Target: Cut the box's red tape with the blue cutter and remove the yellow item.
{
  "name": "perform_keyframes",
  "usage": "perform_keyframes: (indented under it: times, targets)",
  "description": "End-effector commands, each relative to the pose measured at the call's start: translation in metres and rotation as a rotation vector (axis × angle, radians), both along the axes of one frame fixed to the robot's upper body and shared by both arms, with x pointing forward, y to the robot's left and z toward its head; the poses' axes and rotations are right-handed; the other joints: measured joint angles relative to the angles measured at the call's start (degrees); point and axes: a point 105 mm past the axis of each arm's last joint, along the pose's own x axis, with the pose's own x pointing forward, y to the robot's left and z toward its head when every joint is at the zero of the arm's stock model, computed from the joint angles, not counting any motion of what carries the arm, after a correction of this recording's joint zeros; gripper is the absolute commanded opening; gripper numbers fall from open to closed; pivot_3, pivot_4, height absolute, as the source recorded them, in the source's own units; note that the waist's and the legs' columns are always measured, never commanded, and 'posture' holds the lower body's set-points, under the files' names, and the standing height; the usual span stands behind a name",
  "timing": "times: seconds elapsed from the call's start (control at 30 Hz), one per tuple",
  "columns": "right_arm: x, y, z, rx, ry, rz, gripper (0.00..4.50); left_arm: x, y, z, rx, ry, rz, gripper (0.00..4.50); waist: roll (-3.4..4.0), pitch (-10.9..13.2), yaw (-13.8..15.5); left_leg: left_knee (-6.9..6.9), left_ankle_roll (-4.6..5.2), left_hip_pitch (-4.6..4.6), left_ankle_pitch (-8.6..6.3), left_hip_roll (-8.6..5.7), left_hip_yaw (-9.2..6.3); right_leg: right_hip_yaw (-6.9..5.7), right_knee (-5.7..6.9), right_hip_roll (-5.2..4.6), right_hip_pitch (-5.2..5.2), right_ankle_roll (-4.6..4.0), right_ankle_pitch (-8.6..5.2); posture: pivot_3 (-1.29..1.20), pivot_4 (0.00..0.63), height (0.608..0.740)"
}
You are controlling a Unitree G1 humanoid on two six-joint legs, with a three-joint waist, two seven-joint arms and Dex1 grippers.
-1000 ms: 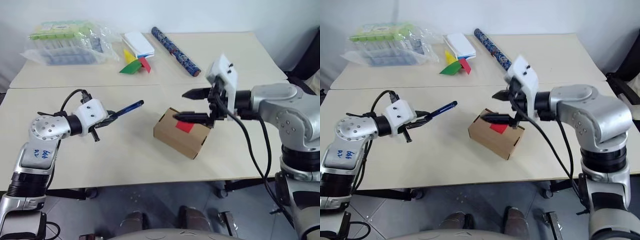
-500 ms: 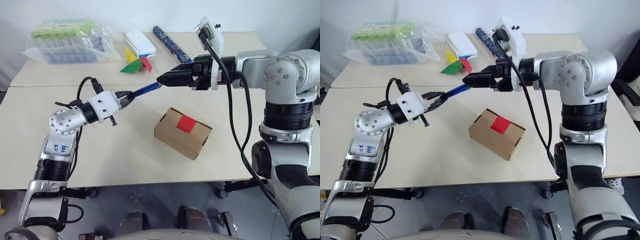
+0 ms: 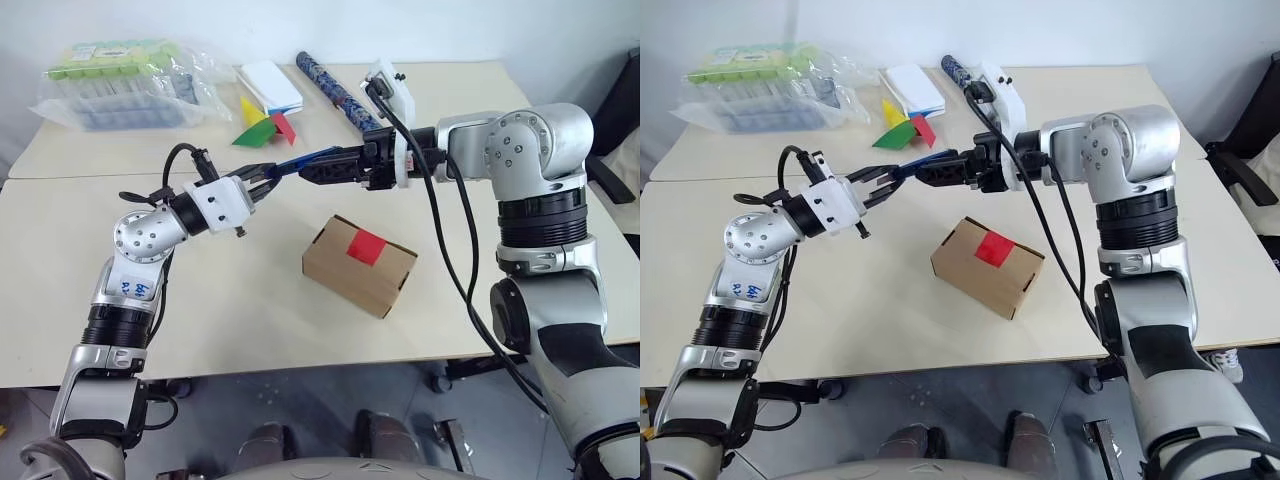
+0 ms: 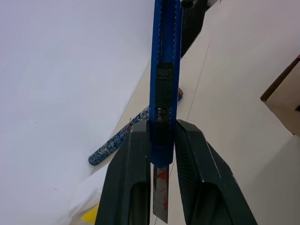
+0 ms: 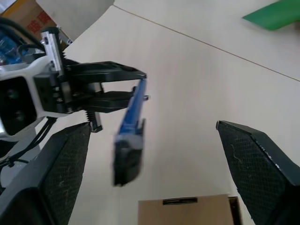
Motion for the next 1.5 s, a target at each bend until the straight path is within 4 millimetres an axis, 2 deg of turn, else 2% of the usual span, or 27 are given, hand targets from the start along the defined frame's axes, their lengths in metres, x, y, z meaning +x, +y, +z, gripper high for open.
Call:
perform_keyframes:
  times: [0.03, 0.17, 0.23, 0.3, 0.6, 0.8, 0.93, 1.03, 1.2, 1.23, 1.27, 1.37, 1.5]
  targets:
    - [-0.003, 0.005, 0.019, 0.017, -0.076, 0.031, 4.43, -0.007, -0.002, 0.006, -0.007, -0.033, -0.014, 0.43, 0.0, 0.0, 0.0, 0.0, 0.0, 0.0, 0.0, 0.0, -0.01, 0.0, 0.01, 0.0, 0.0, 0.0, 0.0, 0.0, 0.15, 0.74]
    - [-0.001, 0.004, 0.018, 0.006, -0.083, 0.034, 4.43, -0.007, -0.001, 0.006, -0.004, -0.026, -0.01, 0.43, 0.0, 0.0, 0.04, 0.01, 0.0, 0.0, 0.0, 0.0, -0.01, 0.0, 0.01, 0.0, 0.01, 0.0, 0.0, 0.0, 0.15, 0.74]
    - [-0.001, 0.004, 0.018, 0.004, -0.084, 0.034, 4.05, -0.007, -0.001, 0.006, -0.007, -0.023, -0.005, 0.43, 0.0, 0.0, 0.07, 0.02, 0.0, -0.01, 0.0, 0.0, -0.02, -0.01, 0.01, 0.0, 0.01, 0.0, 0.0, 0.0, 0.15, 0.74]
    - [-0.002, 0.004, 0.018, 0.001, -0.08, 0.04, 3.53, -0.007, 0.0, 0.006, -0.008, -0.022, -0.002, 0.43, 0.0, 0.0, 0.06, 0.02, -0.01, -0.01, 0.0, 0.0, -0.02, -0.01, 0.01, 0.0, 0.01, 0.0, 0.0, 0.0, 0.15, 0.74]
    - [-0.002, 0.003, 0.016, -0.019, -0.087, 0.038, 0.2, -0.005, 0.0, 0.007, -0.017, -0.015, 0.007, 0.43, 0.0, 0.0, 0.02, 0.02, -0.02, 0.0, 0.01, 0.0, -0.03, -0.01, 0.02, 0.0, 0.01, 0.0, 0.0, 0.0, 0.15, 0.74]
    - [0.001, 0.0, 0.024, -0.014, -0.117, 0.019, 0.16, 0.006, 0.007, -0.001, -0.022, 0.095, 0.076, 0.43, 0.0, 0.0, 0.03, 0.03, -0.02, 0.0, 0.01, 0.0, -0.04, -0.02, 0.03, 0.0, 0.01, 0.0, 0.0, 0.0, 0.15, 0.74]
    - [0.002, 0.0, 0.031, -0.01, -0.146, 0.014, 0.16, 0.017, 0.022, -0.008, -0.005, 0.201, 0.177, 1.7, 0.0, 0.0, -0.01, 0.03, -0.03, 0.0, 0.02, -0.01, -0.03, -0.02, 0.04, 0.0, 0.01, 0.0, 0.0, 0.0, 0.15, 0.74]
    - [0.003, -0.001, 0.034, -0.011, -0.165, 0.007, 0.16, 0.019, 0.028, -0.005, -0.025, 0.22, 0.215, 2.58, 0.0, 0.0, -0.01, 0.02, -0.04, 0.01, 0.02, 0.0, -0.04, -0.03, 0.04, 0.0, 0.0, 0.0, 0.0, 0.0, 0.15, 0.74]
    - [0.008, -0.008, 0.039, -0.008, -0.185, -0.028, 0.16, 0.019, 0.05, -0.004, -0.087, 0.331, 0.275, 4.16, 0.0, 0.0, -0.04, 0.02, -0.04, 0.01, 0.02, 0.0, -0.03, -0.03, 0.05, 0.0, 0.0, 0.0, 0.0, 0.0, 0.15, 0.74]
    - [0.009, -0.01, 0.04, -0.01, -0.19, -0.035, 0.16, 0.019, 0.058, -0.004, -0.1, 0.348, 0.291, 4.36, 0.0, 0.0, -0.04, 0.02, -0.04, 0.01, 0.02, 0.0, -0.04, -0.03, 0.05, 0.0, 0.0, 0.0, 0.0, 0.0, 0.15, 0.74]
    - [0.009, -0.011, 0.04, -0.012, -0.193, -0.04, 0.16, 0.019, 0.063, -0.003, -0.111, 0.36, 0.302, 4.5, 0.0, 0.0, -0.04, 0.02, -0.04, 0.01, 0.02, 0.0, -0.04, -0.03, 0.05, 0.0, 0.0, 0.0, 0.0, 0.0, 0.15, 0.74]
    - [0.01, -0.02, 0.042, -0.018, -0.204, -0.068, 0.16, 0.015, 0.072, -0.005, -0.146, 0.437, 0.302, 4.5, 0.0, 0.0, -0.05, 0.02, -0.04, 0.01, 0.02, 0.0, -0.04, -0.03, 0.06, 0.0, 0.0, 0.0, 0.0, 0.0, 0.15, 0.74]
    - [0.009, -0.047, 0.041, -0.065, -0.249, -0.145, 0.16, 0.006, 0.047, 0.005, -0.242, 0.542, 0.17, 4.5, -0.01, 0.0, 0.52, 0.04, -0.04, -0.01, 0.02, -0.01, -0.11, -0.02, 0.08, 0.0, 0.02, 0.0, 0.0, 0.0, 0.15, 0.74]
